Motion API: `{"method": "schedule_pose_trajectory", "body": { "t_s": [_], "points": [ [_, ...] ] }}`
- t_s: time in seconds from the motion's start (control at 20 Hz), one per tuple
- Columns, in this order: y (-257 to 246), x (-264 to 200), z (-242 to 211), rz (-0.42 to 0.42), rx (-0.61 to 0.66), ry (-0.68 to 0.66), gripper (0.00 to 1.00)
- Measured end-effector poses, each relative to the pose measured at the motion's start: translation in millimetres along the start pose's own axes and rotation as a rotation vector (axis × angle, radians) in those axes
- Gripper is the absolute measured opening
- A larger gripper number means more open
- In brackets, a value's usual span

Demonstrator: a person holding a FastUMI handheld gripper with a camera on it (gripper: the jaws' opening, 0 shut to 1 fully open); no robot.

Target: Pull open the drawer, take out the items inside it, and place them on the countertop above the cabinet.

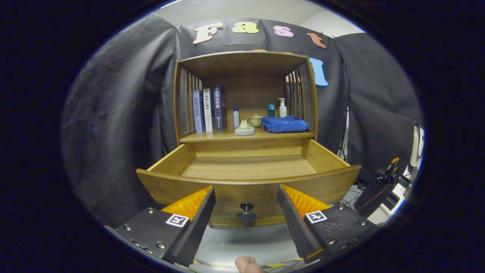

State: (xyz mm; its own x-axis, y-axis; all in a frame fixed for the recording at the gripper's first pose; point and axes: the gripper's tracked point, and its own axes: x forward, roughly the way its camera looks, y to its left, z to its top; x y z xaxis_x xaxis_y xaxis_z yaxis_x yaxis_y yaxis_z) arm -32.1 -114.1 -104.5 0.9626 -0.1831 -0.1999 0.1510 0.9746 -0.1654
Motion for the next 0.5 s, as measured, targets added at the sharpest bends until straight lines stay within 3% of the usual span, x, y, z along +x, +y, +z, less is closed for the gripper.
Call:
{"method": "schedule_pose_trajectory", "body": {
  "t_s": [0.15, 0.45, 0.5],
  "points": [
    [3, 16, -22, 0.014, -0.032, 0.004, 0.96],
    [-16, 56, -52, -0.074, -0.071, 0.031, 0.96],
    [-12, 57, -50, -0.077, -0.073, -0.015, 0.95]
  ]
}}
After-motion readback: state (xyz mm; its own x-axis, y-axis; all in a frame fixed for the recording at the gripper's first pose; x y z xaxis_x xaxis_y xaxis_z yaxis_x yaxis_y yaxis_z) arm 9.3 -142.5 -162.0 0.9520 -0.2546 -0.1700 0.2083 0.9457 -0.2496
